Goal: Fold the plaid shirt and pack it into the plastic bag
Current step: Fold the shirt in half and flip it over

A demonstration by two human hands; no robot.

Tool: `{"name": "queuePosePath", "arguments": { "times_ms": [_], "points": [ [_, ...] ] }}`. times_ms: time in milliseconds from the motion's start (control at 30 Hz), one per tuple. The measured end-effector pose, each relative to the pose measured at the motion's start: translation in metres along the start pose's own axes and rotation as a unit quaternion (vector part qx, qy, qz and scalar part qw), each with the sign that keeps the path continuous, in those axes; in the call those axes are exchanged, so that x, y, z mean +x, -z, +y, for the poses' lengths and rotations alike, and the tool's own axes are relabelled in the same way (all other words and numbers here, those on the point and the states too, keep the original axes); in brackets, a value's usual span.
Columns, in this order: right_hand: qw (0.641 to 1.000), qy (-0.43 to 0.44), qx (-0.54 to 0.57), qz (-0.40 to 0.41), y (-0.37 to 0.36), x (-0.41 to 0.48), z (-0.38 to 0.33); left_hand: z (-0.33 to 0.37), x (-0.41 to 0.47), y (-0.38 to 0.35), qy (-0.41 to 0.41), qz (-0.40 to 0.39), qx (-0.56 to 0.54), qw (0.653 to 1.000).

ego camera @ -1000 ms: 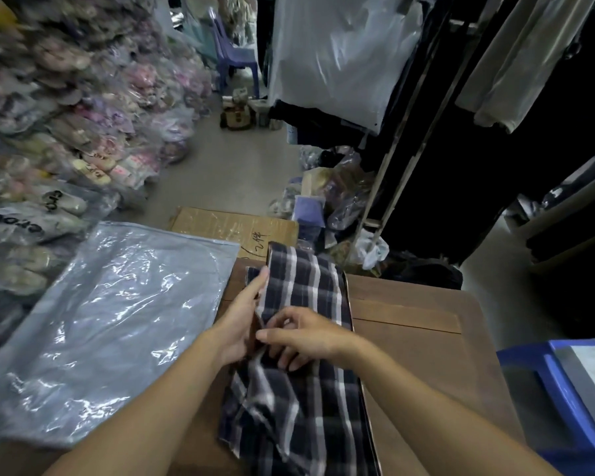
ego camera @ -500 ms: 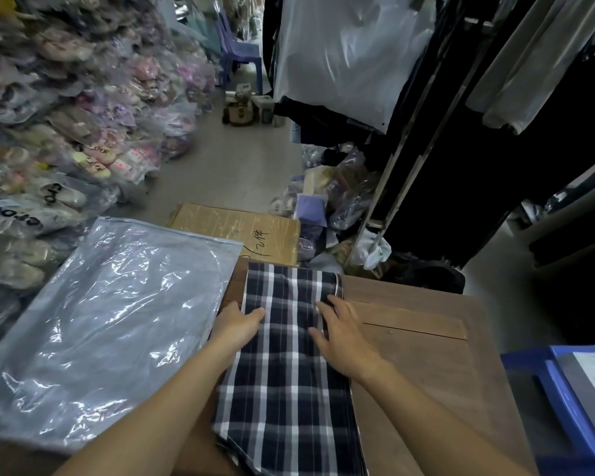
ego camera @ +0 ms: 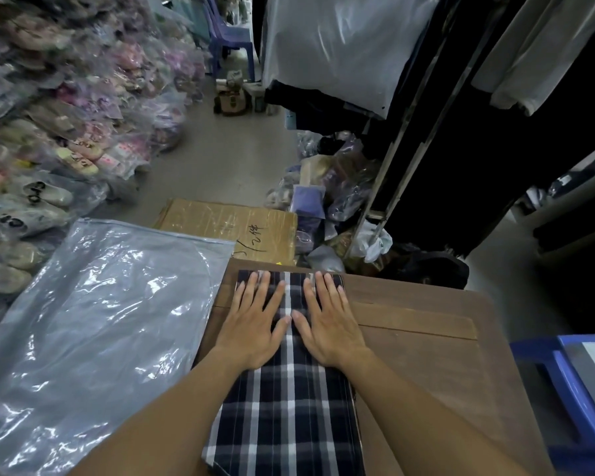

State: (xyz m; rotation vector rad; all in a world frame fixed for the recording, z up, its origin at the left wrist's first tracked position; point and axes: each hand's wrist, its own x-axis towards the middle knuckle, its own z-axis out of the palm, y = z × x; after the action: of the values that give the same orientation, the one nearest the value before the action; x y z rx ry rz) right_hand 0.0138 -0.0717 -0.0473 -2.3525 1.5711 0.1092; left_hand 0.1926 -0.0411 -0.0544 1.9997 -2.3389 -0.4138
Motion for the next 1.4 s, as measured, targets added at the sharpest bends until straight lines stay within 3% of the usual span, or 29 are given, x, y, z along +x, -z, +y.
{"name": "queuePosePath", "arguments": {
  "times_ms": [167,300,433,533,700,833,1100,1200,1400],
  "points": [
    [0.998,0.011,0.057,-0.003,0.010,-0.044,-0.008,0.002,0.002,-0.002,0.009,-0.006,0.016,1.000],
    [0.998,0.057,0.030,-0.020,-0.007,-0.119,-0.024,0.003,0.001,-0.005,0.015,-0.002,0.035,0.999],
    [0.998,0.069,0.006,0.003,-0.023,-0.126,-0.022,0.005,0.002,-0.003,0.019,-0.010,0.034,0.999],
    [0.996,0.066,0.054,0.008,-0.015,-0.129,-0.020,0.009,0.005,0.008,0.036,-0.034,0.016,0.999],
    [0.961,-0.119,0.228,0.096,-0.002,-0.153,-0.012,0.011,0.037,0.042,0.057,0.047,-0.032,0.997],
    [0.903,-0.239,0.357,0.002,0.004,-0.166,-0.005,-0.003,0.061,0.049,0.078,-0.009,-0.038,0.996],
    [0.840,-0.308,0.441,-0.071,0.018,-0.154,0.005,-0.018,0.081,0.057,0.088,-0.058,-0.062,0.992],
    [0.853,-0.308,0.416,-0.068,0.032,-0.145,0.018,-0.021,0.078,0.063,0.123,-0.104,-0.128,0.979],
    [0.945,-0.247,0.195,-0.090,0.089,-0.108,0.095,-0.016,0.043,0.074,0.145,-0.245,-0.256,0.924]
  ]
}}
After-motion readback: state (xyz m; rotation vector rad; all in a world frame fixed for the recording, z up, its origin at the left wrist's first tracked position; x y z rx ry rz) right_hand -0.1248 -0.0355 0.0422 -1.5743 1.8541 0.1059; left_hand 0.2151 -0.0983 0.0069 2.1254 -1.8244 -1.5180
